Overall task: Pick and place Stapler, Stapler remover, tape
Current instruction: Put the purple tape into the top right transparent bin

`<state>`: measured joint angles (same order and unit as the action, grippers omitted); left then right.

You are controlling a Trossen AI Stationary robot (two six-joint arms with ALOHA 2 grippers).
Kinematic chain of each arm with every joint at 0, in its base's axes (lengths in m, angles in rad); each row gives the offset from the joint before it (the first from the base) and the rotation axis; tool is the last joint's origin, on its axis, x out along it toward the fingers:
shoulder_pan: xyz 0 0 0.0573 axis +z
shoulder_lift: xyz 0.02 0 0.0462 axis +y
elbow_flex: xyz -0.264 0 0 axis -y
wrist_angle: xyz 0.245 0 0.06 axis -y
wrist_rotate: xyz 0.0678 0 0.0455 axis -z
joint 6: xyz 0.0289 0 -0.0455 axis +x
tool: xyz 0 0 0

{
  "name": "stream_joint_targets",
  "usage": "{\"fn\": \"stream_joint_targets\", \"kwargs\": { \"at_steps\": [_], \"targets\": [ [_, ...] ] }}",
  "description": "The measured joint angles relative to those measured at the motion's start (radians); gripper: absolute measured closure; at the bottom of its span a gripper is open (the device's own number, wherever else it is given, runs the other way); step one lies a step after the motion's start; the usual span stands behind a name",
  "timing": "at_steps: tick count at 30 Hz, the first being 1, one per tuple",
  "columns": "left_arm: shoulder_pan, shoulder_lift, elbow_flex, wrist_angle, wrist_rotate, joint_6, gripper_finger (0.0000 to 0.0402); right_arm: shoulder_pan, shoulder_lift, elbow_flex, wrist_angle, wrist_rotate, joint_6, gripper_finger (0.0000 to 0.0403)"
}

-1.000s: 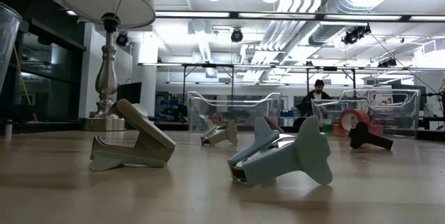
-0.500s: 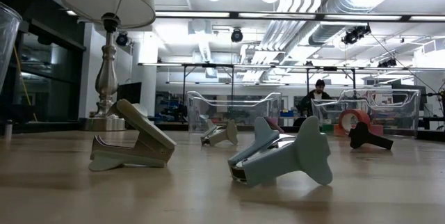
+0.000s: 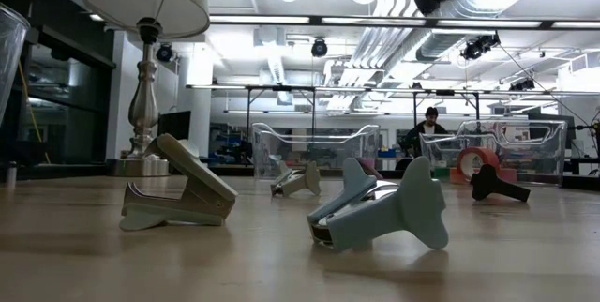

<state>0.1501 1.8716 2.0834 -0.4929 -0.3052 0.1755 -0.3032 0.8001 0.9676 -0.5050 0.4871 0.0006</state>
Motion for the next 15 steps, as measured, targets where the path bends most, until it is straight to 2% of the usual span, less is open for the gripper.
{"fn": "stream_joint_targets", "kwargs": {
  "at_steps": [3,6,15],
  "targets": [
    [0.000,-0.006,0.000,-0.057,-0.006,-0.020,0.0103,-0.032,0.015,0.000,-0.114,0.106,0.136,0.0371],
    [0.000,-0.019,0.000,-0.137,-0.015,-0.026,0.0103,-0.078,0.037,0.000,-0.219,0.153,0.254,0.0371],
    [0.000,-0.035,0.000,-0.312,-0.029,-0.027,0.0103,-0.228,0.154,0.000,-0.436,0.171,0.574,0.0371]
  ]
}}
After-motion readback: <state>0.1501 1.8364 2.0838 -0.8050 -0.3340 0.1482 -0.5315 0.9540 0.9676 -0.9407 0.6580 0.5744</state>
